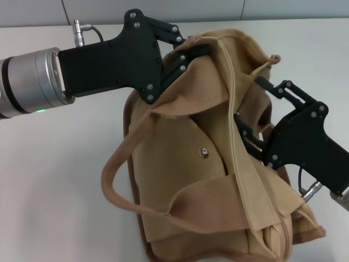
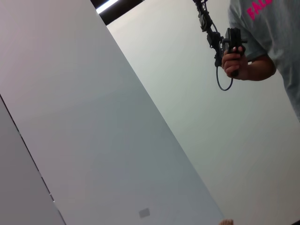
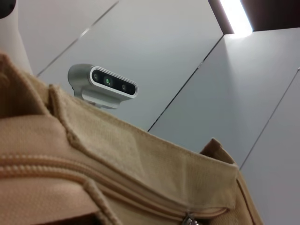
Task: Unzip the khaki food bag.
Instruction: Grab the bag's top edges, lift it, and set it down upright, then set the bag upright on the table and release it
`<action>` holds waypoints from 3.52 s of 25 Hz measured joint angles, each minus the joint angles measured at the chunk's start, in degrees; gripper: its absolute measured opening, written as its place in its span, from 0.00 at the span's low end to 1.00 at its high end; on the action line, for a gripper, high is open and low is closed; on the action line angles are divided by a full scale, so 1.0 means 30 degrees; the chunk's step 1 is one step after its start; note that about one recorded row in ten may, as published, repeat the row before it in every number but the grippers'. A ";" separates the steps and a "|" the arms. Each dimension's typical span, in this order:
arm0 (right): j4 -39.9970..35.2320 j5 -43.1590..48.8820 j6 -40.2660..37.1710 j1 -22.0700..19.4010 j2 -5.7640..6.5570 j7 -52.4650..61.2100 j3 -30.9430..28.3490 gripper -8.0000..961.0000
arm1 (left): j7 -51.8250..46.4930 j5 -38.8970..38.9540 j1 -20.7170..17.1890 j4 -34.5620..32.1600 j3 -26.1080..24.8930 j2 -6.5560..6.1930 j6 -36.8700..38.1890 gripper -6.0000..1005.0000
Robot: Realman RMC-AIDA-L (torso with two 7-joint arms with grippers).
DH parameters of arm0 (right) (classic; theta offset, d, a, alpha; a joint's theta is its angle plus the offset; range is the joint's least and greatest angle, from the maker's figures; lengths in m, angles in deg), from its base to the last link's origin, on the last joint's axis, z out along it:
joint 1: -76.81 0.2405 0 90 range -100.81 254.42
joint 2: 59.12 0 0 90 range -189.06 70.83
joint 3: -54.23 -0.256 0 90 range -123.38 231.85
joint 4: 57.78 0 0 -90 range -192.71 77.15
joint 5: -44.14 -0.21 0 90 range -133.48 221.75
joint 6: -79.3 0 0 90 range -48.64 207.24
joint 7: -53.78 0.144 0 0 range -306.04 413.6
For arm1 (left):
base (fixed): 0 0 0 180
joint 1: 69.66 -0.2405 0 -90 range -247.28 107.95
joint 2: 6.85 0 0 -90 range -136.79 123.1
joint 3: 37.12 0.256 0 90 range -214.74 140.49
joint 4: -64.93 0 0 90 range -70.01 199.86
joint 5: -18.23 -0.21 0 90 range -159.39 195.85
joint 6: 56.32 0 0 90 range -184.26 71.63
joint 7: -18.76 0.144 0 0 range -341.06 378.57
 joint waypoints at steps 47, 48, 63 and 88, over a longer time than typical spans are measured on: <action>0.0451 0.0988 -0.3725 -0.8232 0.0195 0.2039 -0.1534 0.16 | 0.0058 0.0738 0.0285 0.0215 -0.0033 -0.0003 -0.1160 0.18; 0.0449 0.0946 -0.3734 -0.8365 0.0222 0.2683 -0.1635 0.16 | 0.0051 0.0738 0.0272 0.0217 -0.0035 -0.0001 -0.1161 0.18; -0.0992 0.3263 -0.1897 -0.9149 0.0169 0.8314 -0.1480 0.57 | -0.0143 0.0752 0.0262 0.0224 -0.0091 -0.0059 -0.1227 0.19; -0.0363 0.2700 0.3054 -0.1266 0.0218 0.9714 -0.7713 0.11 | 0.2077 0.1803 -0.1373 0.3724 -0.0143 -0.0028 -0.1223 0.20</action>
